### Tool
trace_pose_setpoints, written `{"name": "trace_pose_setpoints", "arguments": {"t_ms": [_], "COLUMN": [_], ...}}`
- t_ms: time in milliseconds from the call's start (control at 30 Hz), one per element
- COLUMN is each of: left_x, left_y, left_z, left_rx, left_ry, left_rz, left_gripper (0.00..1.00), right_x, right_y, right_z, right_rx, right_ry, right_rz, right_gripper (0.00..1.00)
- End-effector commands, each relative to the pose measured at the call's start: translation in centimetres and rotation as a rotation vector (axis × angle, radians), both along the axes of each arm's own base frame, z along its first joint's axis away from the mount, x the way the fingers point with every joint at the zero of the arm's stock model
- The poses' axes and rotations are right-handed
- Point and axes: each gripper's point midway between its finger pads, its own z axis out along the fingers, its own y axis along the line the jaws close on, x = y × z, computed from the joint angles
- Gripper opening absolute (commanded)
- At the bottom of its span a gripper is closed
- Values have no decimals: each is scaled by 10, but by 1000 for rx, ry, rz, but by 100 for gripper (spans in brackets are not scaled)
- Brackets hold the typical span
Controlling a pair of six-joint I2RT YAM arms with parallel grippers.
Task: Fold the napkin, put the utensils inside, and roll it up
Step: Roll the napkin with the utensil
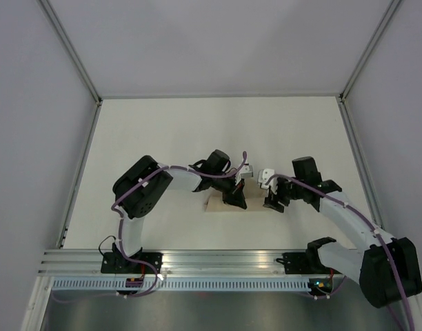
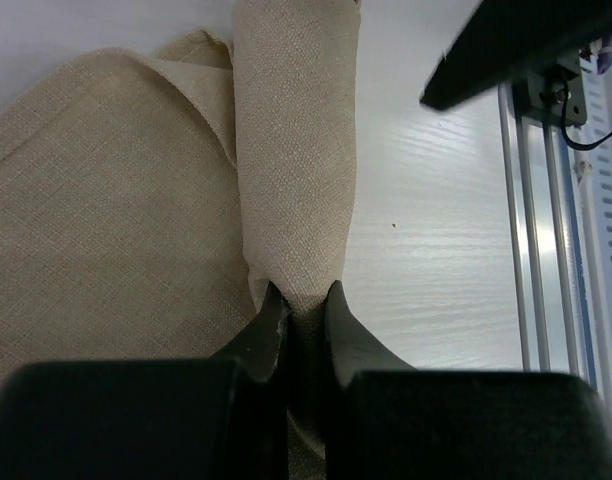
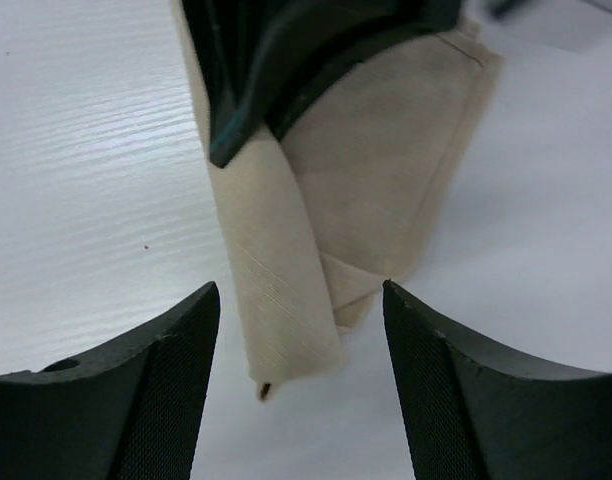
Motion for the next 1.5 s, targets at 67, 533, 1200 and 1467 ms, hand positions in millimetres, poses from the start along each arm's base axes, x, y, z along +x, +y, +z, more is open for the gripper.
{"name": "trace_pose_setpoints", "arguments": {"t_ms": [67,533,1200,1467], "left_x": [-31,-28,50,93], "left_y": [39,37,43,85], "left_z": [-57,-50,53,102], "left_rx": [216,211,23,-45], "left_ry": [242,275,-45,-312], "left_rz": [7,0,262,617], "left_gripper": [2,2,47,47], "right_x": [6,-9,-41,-41], "right_y": [30,53,43,44], "right_z": [-7,-67,-86,-93], "right_rx": [-77,-286,-377,-366], "right_ry": [-249,-291,-10,211], "right_rz": [97,166,244,279], "right_gripper": [73,57,15,16]}}
